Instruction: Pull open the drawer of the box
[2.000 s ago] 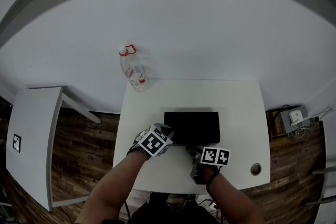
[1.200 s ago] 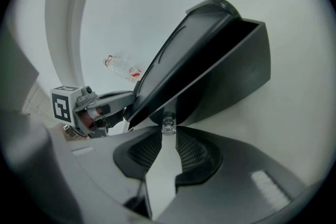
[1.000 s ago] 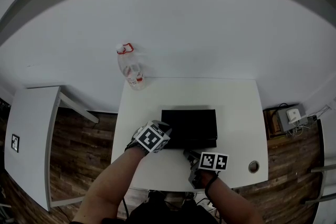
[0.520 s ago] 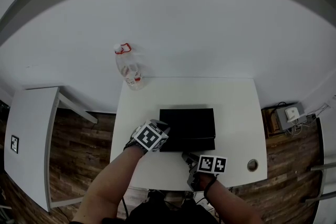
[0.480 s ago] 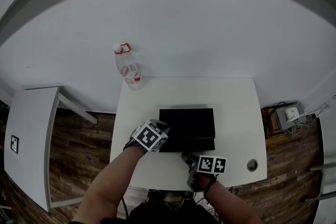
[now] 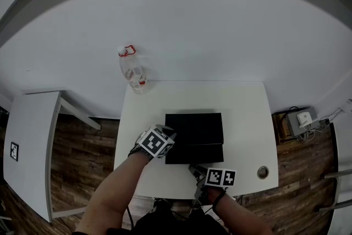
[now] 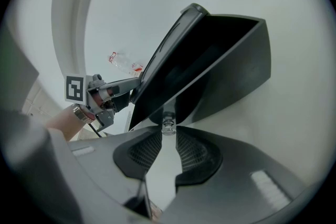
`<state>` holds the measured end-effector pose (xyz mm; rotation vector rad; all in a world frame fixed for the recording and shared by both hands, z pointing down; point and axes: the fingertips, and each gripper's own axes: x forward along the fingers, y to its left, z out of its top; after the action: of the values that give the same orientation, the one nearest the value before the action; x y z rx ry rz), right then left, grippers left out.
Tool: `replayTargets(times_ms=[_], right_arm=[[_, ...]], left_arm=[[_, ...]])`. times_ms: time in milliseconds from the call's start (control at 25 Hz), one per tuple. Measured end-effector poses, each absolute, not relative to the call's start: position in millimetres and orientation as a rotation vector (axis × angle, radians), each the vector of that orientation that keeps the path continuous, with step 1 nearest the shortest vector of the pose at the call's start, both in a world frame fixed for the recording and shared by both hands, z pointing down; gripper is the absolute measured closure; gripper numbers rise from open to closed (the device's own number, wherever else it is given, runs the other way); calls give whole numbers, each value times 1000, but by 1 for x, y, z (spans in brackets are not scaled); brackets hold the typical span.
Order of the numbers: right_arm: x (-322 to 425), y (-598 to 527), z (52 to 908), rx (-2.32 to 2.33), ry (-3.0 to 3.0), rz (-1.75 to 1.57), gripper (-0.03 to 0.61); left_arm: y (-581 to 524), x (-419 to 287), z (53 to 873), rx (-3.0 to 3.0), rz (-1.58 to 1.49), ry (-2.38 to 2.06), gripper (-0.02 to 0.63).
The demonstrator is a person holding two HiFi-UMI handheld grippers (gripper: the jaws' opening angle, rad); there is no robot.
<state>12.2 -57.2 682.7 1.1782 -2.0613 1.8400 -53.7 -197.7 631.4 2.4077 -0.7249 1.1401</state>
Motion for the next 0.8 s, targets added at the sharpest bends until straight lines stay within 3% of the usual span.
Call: replayTargets(times_ms=[800], right_arm=[[12, -36, 684, 1179, -2046, 1861, 494]], left_arm=[[-199, -53, 631, 2401, 1135, -736, 609]])
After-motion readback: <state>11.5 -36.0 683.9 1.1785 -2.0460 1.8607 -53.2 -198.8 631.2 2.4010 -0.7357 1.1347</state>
